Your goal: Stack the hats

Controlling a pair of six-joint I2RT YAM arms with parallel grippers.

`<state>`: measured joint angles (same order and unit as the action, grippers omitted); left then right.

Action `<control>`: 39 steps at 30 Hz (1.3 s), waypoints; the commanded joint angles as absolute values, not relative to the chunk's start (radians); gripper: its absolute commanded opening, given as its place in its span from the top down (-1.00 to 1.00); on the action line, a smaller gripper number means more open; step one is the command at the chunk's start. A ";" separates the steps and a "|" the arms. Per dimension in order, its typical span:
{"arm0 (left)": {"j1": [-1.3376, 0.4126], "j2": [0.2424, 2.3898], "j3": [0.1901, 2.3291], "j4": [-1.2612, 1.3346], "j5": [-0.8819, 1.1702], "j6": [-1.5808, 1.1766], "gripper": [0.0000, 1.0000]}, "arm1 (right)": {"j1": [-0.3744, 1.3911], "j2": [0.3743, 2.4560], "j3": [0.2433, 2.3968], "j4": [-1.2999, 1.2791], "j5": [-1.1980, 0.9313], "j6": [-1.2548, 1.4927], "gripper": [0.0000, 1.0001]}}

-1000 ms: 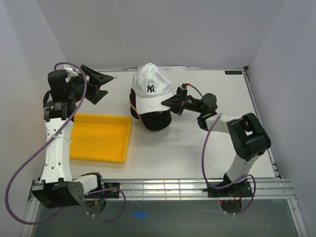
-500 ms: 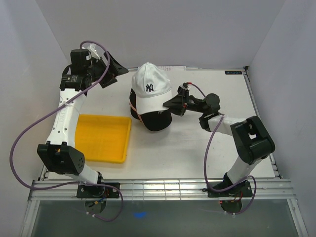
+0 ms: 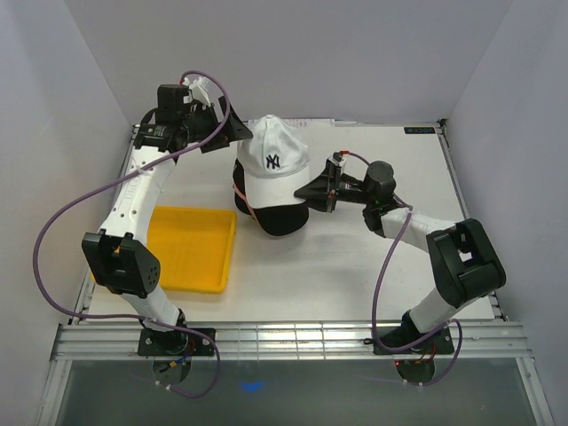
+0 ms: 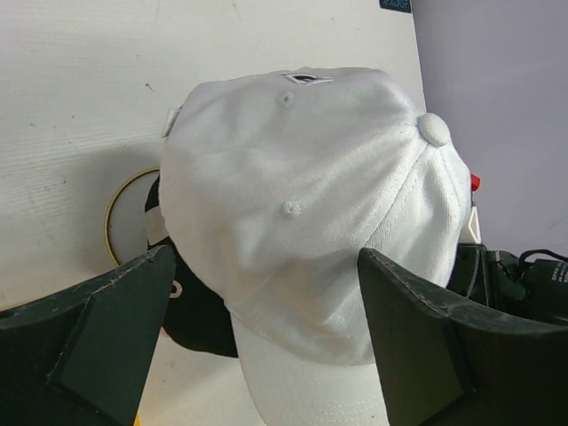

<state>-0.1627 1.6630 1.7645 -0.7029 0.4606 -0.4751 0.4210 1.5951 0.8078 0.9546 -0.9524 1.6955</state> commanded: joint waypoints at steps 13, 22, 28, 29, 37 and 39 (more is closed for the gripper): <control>-0.204 1.617 1.677 -0.611 0.443 -0.417 -0.68 | 0.391 1.482 0.847 0.551 -0.825 1.402 -0.08; -0.209 1.586 1.614 -0.587 0.420 -0.422 -0.51 | 0.391 1.421 0.790 0.494 -0.724 1.393 -0.28; -0.209 1.563 1.603 -0.586 0.400 -0.420 -0.49 | 0.399 1.346 0.732 0.436 -0.606 1.402 -0.39; -0.207 1.560 1.603 -0.589 0.396 -0.417 -0.48 | 0.402 1.335 0.723 0.434 -0.591 1.405 -0.43; -0.209 1.563 1.609 -0.603 0.385 -0.413 -0.45 | 0.555 1.281 0.657 0.460 -0.389 1.480 -0.52; -0.209 1.563 1.606 -0.601 0.384 -0.408 -0.44 | 0.619 1.288 0.652 0.477 -0.336 1.499 -0.56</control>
